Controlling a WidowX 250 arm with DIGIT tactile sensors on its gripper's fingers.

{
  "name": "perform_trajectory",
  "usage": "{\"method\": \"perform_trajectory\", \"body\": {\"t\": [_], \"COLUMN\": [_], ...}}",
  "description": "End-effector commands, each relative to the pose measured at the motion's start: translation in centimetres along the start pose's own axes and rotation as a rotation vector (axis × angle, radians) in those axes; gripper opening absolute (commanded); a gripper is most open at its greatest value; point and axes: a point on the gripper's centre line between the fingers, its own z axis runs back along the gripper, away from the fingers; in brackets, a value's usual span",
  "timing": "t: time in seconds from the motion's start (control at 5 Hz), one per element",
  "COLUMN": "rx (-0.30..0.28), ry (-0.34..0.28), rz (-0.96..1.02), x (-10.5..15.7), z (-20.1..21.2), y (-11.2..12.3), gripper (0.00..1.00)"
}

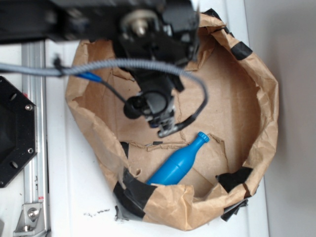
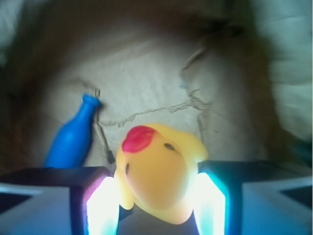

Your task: Grab the yellow duck.

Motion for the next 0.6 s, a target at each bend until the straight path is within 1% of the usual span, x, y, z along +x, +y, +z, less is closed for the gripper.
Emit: {"method": "perform_trajectory", "body": {"t": [0.0,0.2,0.4], "rx": [0.07,0.076,0.078], "ry": [-0.062,-0.065,-0.059], "rz": [0.019,0.055,0.048], "x": [0.3,0.8,0.4], "z": [2.0,1.0,0.0], "y": [-2.9,-2.7,-2.8], "gripper": [0.0,0.0,0.0]}}
